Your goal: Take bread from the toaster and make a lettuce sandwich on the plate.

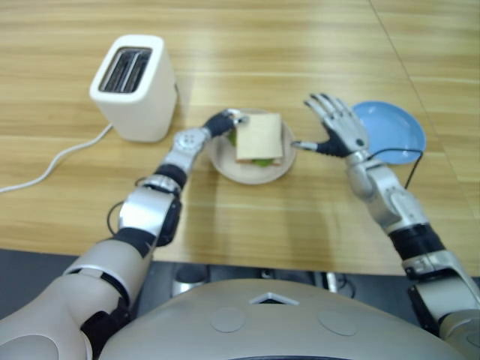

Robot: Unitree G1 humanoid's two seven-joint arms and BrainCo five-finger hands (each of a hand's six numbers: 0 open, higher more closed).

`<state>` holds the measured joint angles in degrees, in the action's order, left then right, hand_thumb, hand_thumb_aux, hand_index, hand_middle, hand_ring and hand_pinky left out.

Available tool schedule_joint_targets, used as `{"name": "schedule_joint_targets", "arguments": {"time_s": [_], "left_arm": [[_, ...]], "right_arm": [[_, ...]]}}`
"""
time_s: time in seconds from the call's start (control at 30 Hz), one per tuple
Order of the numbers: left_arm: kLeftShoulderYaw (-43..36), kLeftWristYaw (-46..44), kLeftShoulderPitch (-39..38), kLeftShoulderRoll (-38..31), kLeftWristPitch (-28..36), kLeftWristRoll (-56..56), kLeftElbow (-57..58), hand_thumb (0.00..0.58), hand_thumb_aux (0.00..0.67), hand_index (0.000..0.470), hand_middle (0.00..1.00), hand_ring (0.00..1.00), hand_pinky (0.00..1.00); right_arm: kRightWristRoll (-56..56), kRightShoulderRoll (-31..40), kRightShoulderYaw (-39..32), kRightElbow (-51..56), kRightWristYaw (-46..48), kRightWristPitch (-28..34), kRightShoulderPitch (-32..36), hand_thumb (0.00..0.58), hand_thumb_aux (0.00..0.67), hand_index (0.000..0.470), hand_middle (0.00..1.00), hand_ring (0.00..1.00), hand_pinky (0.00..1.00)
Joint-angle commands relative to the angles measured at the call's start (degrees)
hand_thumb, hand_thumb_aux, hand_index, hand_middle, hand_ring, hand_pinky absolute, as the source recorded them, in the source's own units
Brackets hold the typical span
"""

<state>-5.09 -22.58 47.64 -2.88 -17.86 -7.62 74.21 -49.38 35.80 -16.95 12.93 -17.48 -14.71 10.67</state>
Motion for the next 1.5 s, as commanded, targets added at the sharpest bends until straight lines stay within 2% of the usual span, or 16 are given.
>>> {"name": "schedule_joint_targets", "arguments": {"time_s": [0.03, 0.33, 0.53, 0.67, 0.7, 0.73, 0.77, 0.93, 1.03, 1.2, 1.37, 1.4, 1.43, 1.47, 1.5], "left_arm": [[-1.1, 1.2, 0.1, -0.3, 3.0, -2.3, 1.7, 0.58, 0.67, 0.46, 1.0, 1.0, 1.0], [-2.4, 3.4, -1.2, -0.1, 5.3, -5.1, 2.4, 0.58, 0.67, 0.46, 1.0, 1.0, 1.0], [-2.5, 4.0, -1.0, 0.0, 4.5, -5.4, 2.1, 0.58, 0.67, 0.46, 1.0, 1.0, 1.0], [-2.7, 7.7, -0.3, -1.0, 0.9, -6.3, 0.4, 0.58, 0.67, 0.46, 1.0, 1.0, 1.0], [-2.3, 9.4, 0.0, -1.5, -0.8, -6.2, -0.4, 0.563, 0.554, 0.381, 1.0, 1.0, 1.0], [-1.5, 11.5, 0.2, -2.1, -2.7, -5.8, -1.5, 0.0, 0.0, 0.0, 0.11, 0.11, 0.11], [-1.1, 14.7, 0.4, -3.0, -4.7, -6.0, -2.7, 0.0, 0.0, 0.0, 0.0, 0.0, 0.0], [-0.2, 28.0, -1.9, -8.4, -13.6, -8.8, -10.9, 0.0, 0.0, 0.0, 0.0, 0.0, 0.0], [-0.8, 30.1, -6.7, -11.2, -13.8, -10.0, -18.3, 0.0, 0.0, 0.0, 0.0, 0.0, 0.0], [-0.6, 27.2, -18.0, -13.5, -9.3, -9.2, -34.5, 0.0, 0.0, 0.0, 0.0, 0.0, 0.0], [-2.9, 17.5, -26.0, -15.4, -5.2, -7.7, -42.5, 0.0, 0.0, 0.0, 0.0, 0.0, 0.0], [-3.4, 15.7, -27.5, -16.2, -4.8, -7.8, -43.8, 0.087, 0.053, 0.036, 0.0, 0.0, 0.0], [-3.5, 13.9, -28.8, -17.0, -4.1, -7.5, -45.4, 0.087, 0.053, 0.036, 0.0, 0.0, 0.0], [-3.6, 12.4, -30.0, -17.7, -3.6, -7.1, -46.9, 0.427, 0.326, 0.224, 0.0, 0.0, 0.0], [-3.5, 11.3, -30.8, -18.2, -3.2, -6.8, -48.1, 0.527, 0.468, 0.321, 0.0, 0.0, 0.0]], "right_arm": [[-5.3, 0.1, -6.8, 1.3, 2.5, -3.8, 1.2, 0.0, 0.0, 0.0, 0.0, 0.0, 0.0], [-11.6, -2.3, -15.0, 4.8, 4.5, -5.7, 5.8, 0.0, 0.0, 0.0, 0.0, 0.0, 0.0], [-9.5, -3.0, -18.1, 11.0, 14.5, -5.8, 5.1, 0.0, 0.0, 0.0, 0.0, 0.0, 0.0], [-8.1, -3.2, -19.1, 13.4, 19.1, -5.6, 3.6, 0.0, 0.0, 0.0, 0.0, 0.0, 0.0], [-7.7, -3.4, -19.2, 13.7, 19.9, -5.6, 3.3, 0.0, 0.0, 0.0, 0.0, 0.0, 0.0], [-7.4, -3.5, -19.4, 13.8, 20.6, -5.4, 3.0, 0.0, 0.0, 0.0, 0.0, 0.0, 0.0], [-7.0, -3.6, -19.6, 13.9, 21.1, -5.5, 2.7, 0.0, 0.0, 0.0, 0.0, 0.0, 0.0], [-6.6, -3.4, -19.6, 12.8, 19.9, -5.8, 2.7, 0.0, 0.0, 0.0, 0.0, 0.0, 0.0], [-6.4, -3.5, -18.7, 12.1, 17.4, -6.2, 3.0, 0.0, 0.0, 0.0, 0.0, 0.0, 0.0], [-4.9, -3.5, -16.1, 9.9, 12.3, -7.2, 2.7, 0.0, 0.0, 0.0, 0.0, 0.0, 0.0], [1.1, -2.1, -6.3, -1.5, 0.1, -12.5, -0.2, 0.0, 0.0, 0.0, 0.0, 0.0, 0.0], [3.1, -1.8, -3.4, -4.6, -1.8, -13.7, -1.4, 0.0, 0.0, 0.0, 0.0, 0.0, 0.0], [5.5, -1.6, -0.5, -7.5, -2.9, -14.6, -2.8, 0.0, 0.0, 0.0, 0.0, 0.0, 0.0], [7.7, -1.5, 2.2, -10.0, -3.4, -15.3, -4.1, 0.0, 0.0, 0.0, 0.0, 0.0, 0.0], [9.0, -1.5, 3.9, -11.6, -3.4, -15.6, -4.9, 0.0, 0.0, 0.0, 0.0, 0.0, 0.0]]}}
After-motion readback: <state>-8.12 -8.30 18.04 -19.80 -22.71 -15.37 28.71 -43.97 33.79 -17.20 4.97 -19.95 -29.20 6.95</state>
